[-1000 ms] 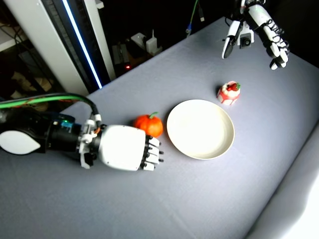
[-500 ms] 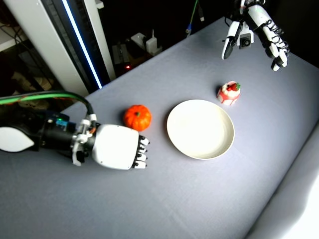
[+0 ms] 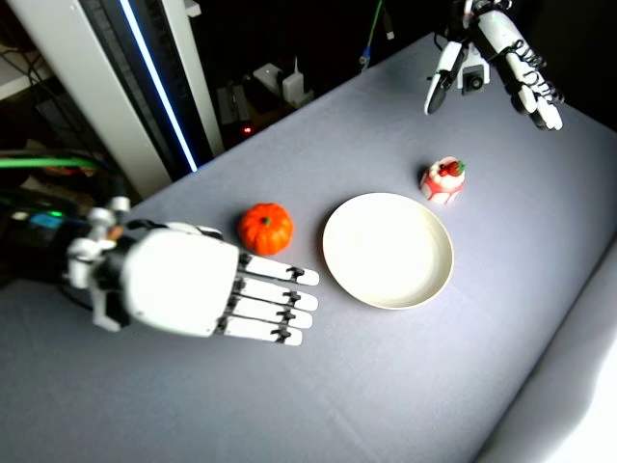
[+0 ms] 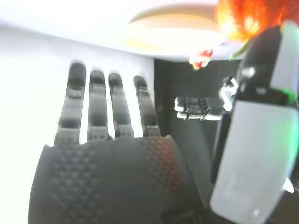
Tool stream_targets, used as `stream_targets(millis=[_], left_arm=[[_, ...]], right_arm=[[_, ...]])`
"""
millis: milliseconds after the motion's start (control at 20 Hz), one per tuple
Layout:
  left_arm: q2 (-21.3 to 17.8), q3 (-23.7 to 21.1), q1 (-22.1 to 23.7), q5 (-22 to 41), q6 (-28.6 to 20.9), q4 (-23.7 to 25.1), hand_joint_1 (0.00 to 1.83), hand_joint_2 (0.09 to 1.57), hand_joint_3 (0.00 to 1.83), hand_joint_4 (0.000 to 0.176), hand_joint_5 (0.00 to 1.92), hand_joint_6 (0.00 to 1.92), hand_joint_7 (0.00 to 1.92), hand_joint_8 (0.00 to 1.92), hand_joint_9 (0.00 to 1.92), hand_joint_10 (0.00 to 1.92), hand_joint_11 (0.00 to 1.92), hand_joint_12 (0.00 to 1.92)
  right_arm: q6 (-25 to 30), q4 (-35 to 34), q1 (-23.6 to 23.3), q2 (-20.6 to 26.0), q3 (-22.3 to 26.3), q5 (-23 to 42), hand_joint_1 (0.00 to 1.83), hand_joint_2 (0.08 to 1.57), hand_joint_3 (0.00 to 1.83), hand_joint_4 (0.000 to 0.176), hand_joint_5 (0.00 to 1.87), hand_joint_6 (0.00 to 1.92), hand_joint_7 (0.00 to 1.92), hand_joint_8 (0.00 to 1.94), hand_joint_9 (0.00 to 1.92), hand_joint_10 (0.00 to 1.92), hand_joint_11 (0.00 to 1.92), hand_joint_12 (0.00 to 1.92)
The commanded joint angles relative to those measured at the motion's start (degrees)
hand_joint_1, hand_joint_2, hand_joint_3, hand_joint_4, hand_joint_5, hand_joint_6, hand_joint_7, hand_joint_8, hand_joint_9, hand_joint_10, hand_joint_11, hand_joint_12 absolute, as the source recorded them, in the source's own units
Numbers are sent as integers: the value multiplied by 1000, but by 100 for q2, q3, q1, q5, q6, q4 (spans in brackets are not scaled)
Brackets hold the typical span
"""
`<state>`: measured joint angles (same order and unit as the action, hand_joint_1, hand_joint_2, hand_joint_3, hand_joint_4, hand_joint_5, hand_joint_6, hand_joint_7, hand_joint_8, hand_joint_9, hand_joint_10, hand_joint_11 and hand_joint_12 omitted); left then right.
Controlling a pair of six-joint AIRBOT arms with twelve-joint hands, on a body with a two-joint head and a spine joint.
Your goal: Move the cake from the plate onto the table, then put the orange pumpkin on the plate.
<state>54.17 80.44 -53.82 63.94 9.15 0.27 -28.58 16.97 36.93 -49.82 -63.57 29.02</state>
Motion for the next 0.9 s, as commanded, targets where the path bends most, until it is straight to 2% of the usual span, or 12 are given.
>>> stream_targets(millis=[0,50,100,150,200,300,450,500,550,650,700,850], left_arm=[[-50,-6,5,716,-16,-303,976,827,0,176,0,0,0,0,0,0,0,0],[-61,-30,-5,729,-16,-315,961,815,0,176,0,0,0,0,0,0,0,0],[-69,-49,-8,731,-16,-315,943,806,0,176,0,0,0,0,0,0,0,0],[-74,-76,-18,751,-16,-315,948,816,0,176,0,0,0,0,0,0,0,0],[-77,-96,-38,784,-16,-324,924,816,0,176,0,0,0,0,0,0,0,0],[-84,-122,-65,827,-16,-369,886,814,0,176,0,0,0,0,0,0,0,0],[-86,-131,-65,820,-16,-368,841,833,3,176,0,0,0,0,17,7,0,0],[-92,-135,-65,821,-16,-369,878,913,0,176,0,0,0,0,61,44,0,318],[-92,-132,-65,810,-16,-369,915,929,0,176,0,0,0,0,90,23,0,734],[-92,-132,-65,809,-16,-369,907,914,0,176,0,0,0,0,110,21,0,936],[-90,-132,-64,808,-16,-369,920,883,0,176,0,0,0,0,126,14,48,1061],[-85,-130,-65,800,-16,-379,962,865,0,176,0,0,0,0,36,0,0,1028]], right_arm=[[6,-124,-53,112,54,730,820,707,0,149,47,16,22,8,1,0,53,25],[6,-71,-60,220,163,792,815,729,0,146,51,15,37,12,30,11,70,34],[6,15,-82,328,285,841,831,728,0,170,48,11,7,2,18,5,77,40],[18,163,-139,450,450,898,837,681,27,175,73,25,19,1,48,3,15,341],[47,332,-185,473,562,927,856,685,15,176,92,12,3,0,15,0,2,409],[388,769,-241,483,676,1049,855,688,8,159,91,4,0,0,7,0,0,389],[915,1225,-263,404,704,1157,781,754,15,165,57,1,0,0,0,0,0,266],[962,1286,-263,359,707,1165,822,770,2,161,54,0,0,0,19,3,0,429],[1092,1400,-262,303,708,1195,863,780,2,97,113,10,8,1,1,0,0,121],[1163,1459,-258,231,739,1281,879,770,0,99,134,14,18,4,5,2,1,74],[1188,1507,-211,170,771,1325,884,788,0,117,148,3,31,0,23,0,0,166],[1376,1709,-77,1,752,1370,895,835,2,100,270,11,130,4,104,12,0,444]])
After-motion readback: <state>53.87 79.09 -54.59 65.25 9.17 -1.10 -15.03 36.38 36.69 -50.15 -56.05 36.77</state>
